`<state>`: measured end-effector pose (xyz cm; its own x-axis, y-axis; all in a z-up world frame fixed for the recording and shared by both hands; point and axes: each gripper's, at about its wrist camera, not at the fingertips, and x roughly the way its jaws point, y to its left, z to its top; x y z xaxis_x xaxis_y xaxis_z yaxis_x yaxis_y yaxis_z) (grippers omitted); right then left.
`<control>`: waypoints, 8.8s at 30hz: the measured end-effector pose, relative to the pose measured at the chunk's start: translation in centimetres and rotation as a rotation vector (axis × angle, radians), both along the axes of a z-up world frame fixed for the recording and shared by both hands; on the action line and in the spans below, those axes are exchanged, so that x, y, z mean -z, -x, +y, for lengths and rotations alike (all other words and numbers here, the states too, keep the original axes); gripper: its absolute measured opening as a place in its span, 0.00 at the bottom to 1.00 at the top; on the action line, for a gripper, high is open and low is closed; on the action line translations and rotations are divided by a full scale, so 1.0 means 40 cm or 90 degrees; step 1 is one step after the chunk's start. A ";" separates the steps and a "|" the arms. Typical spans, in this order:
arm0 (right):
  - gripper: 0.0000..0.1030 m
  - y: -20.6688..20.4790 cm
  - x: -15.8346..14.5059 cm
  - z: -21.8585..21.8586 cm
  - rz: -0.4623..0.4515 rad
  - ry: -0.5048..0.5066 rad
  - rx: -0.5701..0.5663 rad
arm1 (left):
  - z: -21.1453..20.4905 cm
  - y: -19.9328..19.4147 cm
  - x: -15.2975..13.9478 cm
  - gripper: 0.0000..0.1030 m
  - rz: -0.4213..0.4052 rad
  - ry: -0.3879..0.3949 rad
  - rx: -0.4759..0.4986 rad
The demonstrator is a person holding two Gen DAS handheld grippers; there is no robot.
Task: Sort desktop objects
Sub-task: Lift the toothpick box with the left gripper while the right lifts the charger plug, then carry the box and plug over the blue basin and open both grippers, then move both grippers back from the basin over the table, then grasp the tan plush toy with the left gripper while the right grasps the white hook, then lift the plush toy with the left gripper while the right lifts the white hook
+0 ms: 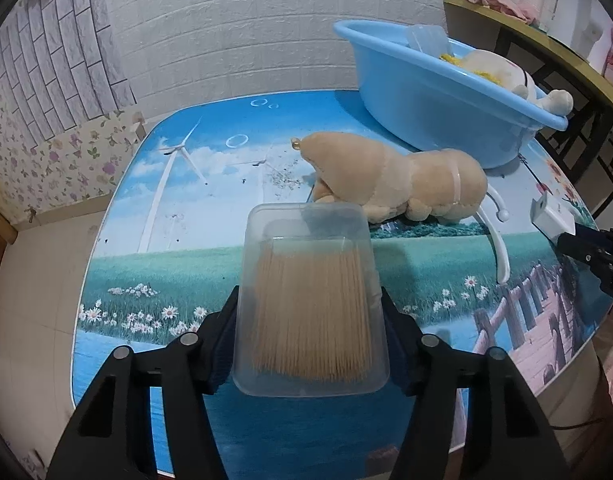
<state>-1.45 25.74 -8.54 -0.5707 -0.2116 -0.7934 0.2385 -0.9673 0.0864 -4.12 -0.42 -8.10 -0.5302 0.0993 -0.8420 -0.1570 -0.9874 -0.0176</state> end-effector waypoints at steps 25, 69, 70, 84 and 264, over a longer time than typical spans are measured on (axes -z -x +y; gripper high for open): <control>0.36 -0.052 0.002 0.027 -0.020 -0.024 0.019 | 0.002 -0.034 0.000 0.59 -0.006 0.003 -0.014; 0.41 -0.056 -0.129 0.011 0.077 0.049 -0.008 | 0.028 -0.049 -0.159 0.59 0.079 -0.042 0.005; 0.41 -0.055 -0.135 0.012 0.079 0.052 -0.010 | 0.029 -0.049 -0.162 0.59 0.081 -0.043 0.005; 0.41 -0.006 -0.195 0.032 0.114 0.085 -0.015 | 0.093 0.019 -0.262 0.59 0.120 -0.041 0.041; 0.36 0.025 -0.035 -0.023 -0.002 0.083 -0.020 | 0.181 0.099 -0.051 0.49 0.055 -0.024 0.176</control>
